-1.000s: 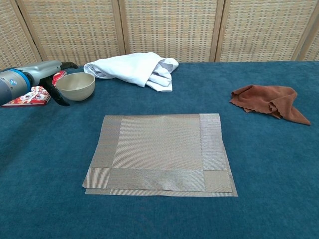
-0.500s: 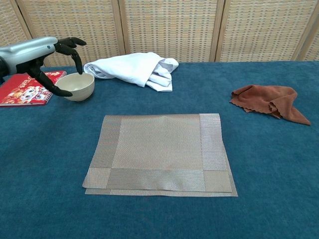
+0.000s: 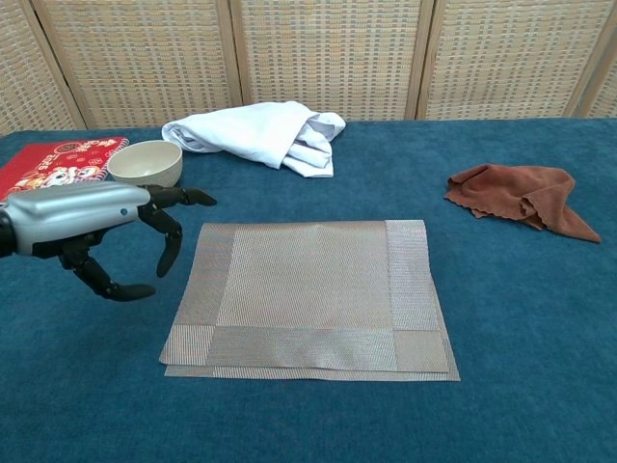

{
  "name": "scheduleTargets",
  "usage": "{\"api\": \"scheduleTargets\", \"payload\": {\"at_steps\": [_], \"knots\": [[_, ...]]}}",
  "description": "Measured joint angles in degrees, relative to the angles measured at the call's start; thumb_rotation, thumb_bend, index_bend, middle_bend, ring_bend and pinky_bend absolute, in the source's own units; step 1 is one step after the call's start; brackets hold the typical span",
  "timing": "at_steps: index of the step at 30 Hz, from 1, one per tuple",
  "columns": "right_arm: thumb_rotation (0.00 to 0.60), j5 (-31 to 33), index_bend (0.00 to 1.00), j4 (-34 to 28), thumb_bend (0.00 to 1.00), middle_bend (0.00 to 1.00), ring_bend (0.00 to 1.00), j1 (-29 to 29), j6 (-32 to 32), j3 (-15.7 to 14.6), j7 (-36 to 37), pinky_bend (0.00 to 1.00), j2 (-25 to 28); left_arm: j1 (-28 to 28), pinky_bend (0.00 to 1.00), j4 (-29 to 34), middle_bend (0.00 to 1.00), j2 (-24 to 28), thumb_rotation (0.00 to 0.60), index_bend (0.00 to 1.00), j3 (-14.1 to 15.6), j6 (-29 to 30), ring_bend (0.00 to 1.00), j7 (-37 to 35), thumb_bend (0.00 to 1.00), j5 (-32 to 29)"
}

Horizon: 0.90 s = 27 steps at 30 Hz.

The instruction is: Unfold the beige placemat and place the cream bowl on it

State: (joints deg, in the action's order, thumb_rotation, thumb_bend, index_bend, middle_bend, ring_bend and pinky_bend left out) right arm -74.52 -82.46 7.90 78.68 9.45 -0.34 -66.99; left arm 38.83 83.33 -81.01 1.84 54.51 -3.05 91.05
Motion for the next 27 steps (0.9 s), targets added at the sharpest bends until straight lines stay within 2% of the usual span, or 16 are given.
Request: {"api": "scheduleTargets", "payload": {"at_steps": [3, 8, 19, 27], "knots": [[0.6, 0.2, 0.0, 0.2, 0.0, 0.0, 0.0, 0.0, -0.2, 0.0, -0.1, 0.0, -0.1, 0.1, 0.0, -1.1, 0.0, -1.7, 0.6, 0.53, 0.7, -1.1, 0.0, 1.1, 0.33, -0.1], [0.6, 0.4, 0.0, 0.2, 0.0, 0.0, 0.0, 0.0, -0.2, 0.1, 0.0, 0.0, -0.1, 0.3, 0.0, -1.9, 0.0, -3.8, 0.6, 0.43, 2.2, -2.4, 0.0, 1.6, 0.33, 0.5], [0.6, 0.6, 0.0, 0.3, 0.0, 0.0, 0.0, -0.2, -0.3, 0.2, 0.9, 0.0, 0.3, -0.2, 0.0, -2.5, 0.0, -5.6, 0.6, 0.43, 3.5, -3.8, 0.0, 3.9, 0.32, -0.5], [0.6, 0.6, 0.0, 0.1, 0.0, 0.0, 0.0, -0.3, -0.2, 0.2, 1.1, 0.0, 0.5, -1.2, 0.0, -3.4, 0.0, -6.0, 0.6, 0.43, 4.3, -2.8, 0.0, 4.3, 0.32, -0.5]]}}
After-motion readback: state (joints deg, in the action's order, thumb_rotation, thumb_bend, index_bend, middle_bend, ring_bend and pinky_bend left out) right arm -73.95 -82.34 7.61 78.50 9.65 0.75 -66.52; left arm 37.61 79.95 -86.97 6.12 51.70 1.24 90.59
